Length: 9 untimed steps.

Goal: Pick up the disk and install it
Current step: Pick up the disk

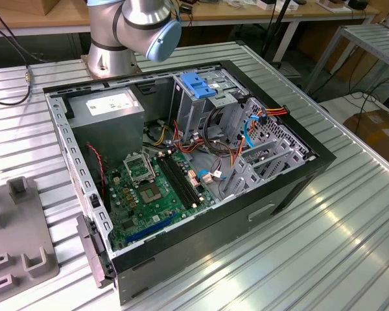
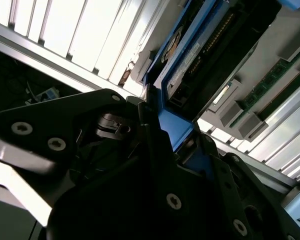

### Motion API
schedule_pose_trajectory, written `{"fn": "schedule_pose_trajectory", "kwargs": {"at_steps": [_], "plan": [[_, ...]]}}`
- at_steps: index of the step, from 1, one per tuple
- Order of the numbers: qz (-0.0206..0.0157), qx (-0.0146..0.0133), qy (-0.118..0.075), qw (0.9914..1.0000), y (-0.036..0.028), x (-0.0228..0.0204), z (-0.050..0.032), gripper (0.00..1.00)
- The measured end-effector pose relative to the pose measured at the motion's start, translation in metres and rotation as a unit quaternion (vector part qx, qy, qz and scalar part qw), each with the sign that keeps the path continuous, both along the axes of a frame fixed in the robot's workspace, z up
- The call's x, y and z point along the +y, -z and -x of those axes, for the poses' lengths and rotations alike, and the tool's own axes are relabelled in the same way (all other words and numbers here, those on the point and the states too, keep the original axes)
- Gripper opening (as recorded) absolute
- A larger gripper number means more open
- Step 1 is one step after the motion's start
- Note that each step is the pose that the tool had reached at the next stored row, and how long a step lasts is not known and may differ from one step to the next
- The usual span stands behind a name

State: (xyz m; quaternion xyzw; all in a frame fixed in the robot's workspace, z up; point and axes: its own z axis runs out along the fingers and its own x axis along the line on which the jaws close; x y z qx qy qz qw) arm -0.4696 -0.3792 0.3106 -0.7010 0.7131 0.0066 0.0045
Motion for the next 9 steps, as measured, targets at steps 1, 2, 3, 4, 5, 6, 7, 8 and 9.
{"fn": "schedule_pose_trajectory", "kwargs": {"at_steps": [1,2,3,4,5,6,7,8,9], "plan": [[0.0000,-0.0001,0.000,1.00000,-0.0005,0.0000,0.0000,0.37],[-0.0001,-0.0001,0.000,1.00000,-0.0009,0.0000,0.0000,0.37],[0.0000,0.0000,0.000,1.00000,-0.0019,0.0000,0.0000,0.37],[0.0000,0.0000,0.000,1.00000,-0.0026,0.0000,0.0000,0.37],[0.0000,0.0000,0.000,1.00000,-0.0032,0.0000,0.0000,0.37],[0.0000,0.0000,0.000,1.00000,-0.0040,0.0000,0.0000,0.37],[0.0000,0.0001,0.000,1.00000,-0.0044,0.0000,0.0000,0.37],[0.0000,0.0001,0.000,1.00000,-0.0051,0.0000,0.0000,0.37],[0.0000,0.0001,0.000,1.00000,-0.0060,0.0000,0.0000,0.37]]}}
